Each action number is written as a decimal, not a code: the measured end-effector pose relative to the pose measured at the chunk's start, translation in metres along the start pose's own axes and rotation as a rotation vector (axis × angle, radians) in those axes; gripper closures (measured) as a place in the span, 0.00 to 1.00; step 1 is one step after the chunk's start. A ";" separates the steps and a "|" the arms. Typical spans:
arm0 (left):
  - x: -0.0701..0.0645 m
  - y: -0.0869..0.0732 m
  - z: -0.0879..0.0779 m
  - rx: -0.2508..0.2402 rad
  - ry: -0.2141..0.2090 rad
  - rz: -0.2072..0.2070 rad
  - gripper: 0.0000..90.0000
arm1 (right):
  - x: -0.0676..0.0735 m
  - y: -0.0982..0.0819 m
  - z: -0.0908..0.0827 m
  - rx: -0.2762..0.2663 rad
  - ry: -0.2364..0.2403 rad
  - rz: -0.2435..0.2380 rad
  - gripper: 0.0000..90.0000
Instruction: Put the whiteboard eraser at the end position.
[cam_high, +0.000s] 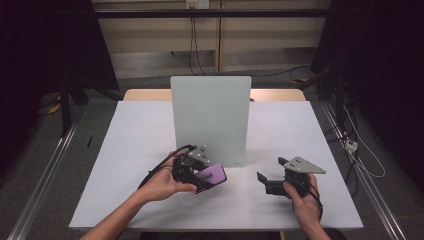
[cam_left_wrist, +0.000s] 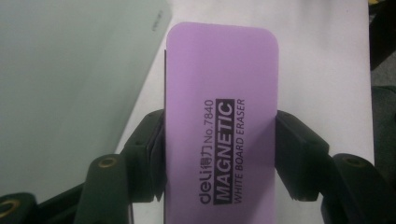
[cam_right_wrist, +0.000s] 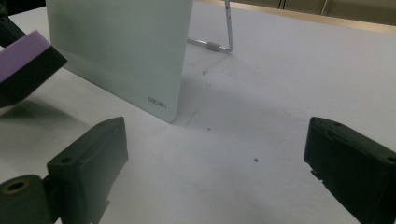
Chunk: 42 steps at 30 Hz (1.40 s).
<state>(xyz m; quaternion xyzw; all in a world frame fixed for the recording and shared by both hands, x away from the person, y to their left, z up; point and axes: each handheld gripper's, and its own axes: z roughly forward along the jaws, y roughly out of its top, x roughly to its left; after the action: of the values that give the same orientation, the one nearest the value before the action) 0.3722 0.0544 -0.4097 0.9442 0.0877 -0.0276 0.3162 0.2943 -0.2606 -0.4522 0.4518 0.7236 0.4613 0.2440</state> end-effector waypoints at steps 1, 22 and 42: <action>-0.001 0.001 0.003 -0.002 0.001 -0.005 0.45 | 0.000 0.000 0.000 0.000 0.001 -0.003 0.07; 0.000 0.001 0.033 0.066 0.009 -0.018 0.45 | 0.000 0.000 0.000 0.002 0.002 -0.003 0.07; 0.003 -0.002 0.036 0.014 0.003 -0.055 0.31 | 0.000 0.000 0.001 0.001 0.005 -0.006 0.08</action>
<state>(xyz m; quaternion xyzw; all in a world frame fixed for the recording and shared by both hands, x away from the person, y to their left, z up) 0.3746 0.0347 -0.4402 0.9437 0.1138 -0.0354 0.3086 0.2948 -0.2604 -0.4525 0.4485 0.7258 0.4613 0.2433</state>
